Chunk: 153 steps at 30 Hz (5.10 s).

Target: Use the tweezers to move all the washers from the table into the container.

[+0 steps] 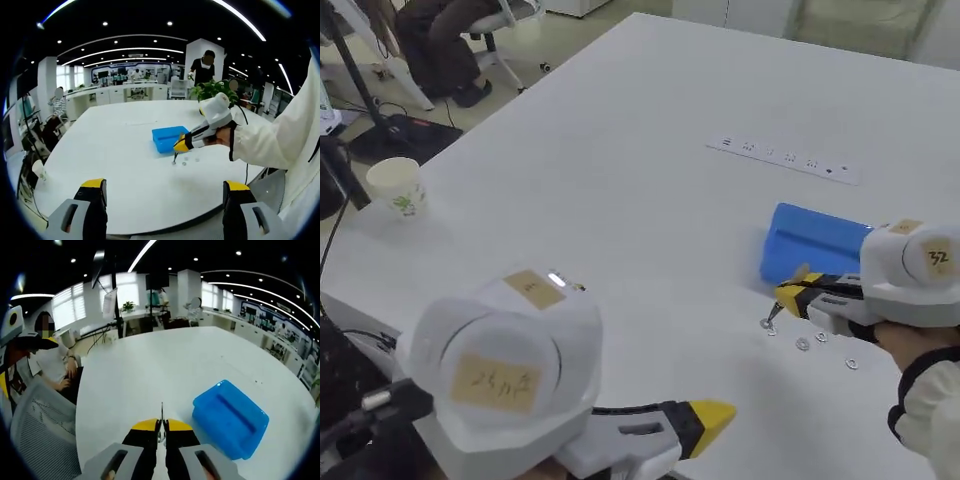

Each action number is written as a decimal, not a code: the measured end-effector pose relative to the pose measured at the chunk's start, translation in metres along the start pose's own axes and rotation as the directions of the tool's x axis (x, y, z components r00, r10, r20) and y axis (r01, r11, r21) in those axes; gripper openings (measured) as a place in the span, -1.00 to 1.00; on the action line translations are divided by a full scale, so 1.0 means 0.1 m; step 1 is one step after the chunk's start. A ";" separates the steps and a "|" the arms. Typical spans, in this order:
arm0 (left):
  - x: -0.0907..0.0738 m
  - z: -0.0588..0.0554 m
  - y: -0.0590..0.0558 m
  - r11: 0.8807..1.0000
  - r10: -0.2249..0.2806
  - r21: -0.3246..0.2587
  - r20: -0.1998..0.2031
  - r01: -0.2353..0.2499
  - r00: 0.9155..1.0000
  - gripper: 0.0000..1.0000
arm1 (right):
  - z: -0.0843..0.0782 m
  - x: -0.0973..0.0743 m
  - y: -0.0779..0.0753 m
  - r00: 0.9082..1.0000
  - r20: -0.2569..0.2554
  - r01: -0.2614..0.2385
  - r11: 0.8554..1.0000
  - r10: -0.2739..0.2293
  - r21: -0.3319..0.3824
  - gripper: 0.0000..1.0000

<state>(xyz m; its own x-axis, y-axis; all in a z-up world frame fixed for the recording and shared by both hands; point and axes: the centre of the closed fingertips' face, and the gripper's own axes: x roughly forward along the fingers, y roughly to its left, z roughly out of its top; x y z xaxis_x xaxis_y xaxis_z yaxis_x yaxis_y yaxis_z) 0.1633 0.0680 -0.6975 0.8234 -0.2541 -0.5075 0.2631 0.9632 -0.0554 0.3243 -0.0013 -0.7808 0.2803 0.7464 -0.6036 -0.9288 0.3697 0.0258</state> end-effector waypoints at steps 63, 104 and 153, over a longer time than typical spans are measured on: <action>0.21 -0.11 -0.03 1.000 -0.018 -0.019 -0.017 0.018 1.000 0.97 | 0.35 0.39 -1.08 0.974 0.070 0.206 0.973 -0.214 0.106 -0.97; 0.23 -0.18 -0.01 0.999 -0.032 -0.007 -0.051 0.032 0.998 0.97 | 0.27 0.41 -1.10 0.968 0.069 0.227 0.959 -0.241 0.169 -0.95; 0.07 -0.13 -0.09 0.999 -0.014 0.043 -0.029 0.016 0.999 0.97 | -0.05 -0.02 -0.25 0.986 0.068 0.142 0.975 -0.155 0.172 -0.94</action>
<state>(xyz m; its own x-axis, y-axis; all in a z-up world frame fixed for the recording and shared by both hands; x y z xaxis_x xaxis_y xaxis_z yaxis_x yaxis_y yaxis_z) 0.1601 0.0589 -0.7117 0.8046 -0.2652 -0.5313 0.2972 0.9544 -0.0262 0.3454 -0.0142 -0.7840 0.4369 0.7157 -0.5449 -0.8240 0.5614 0.0766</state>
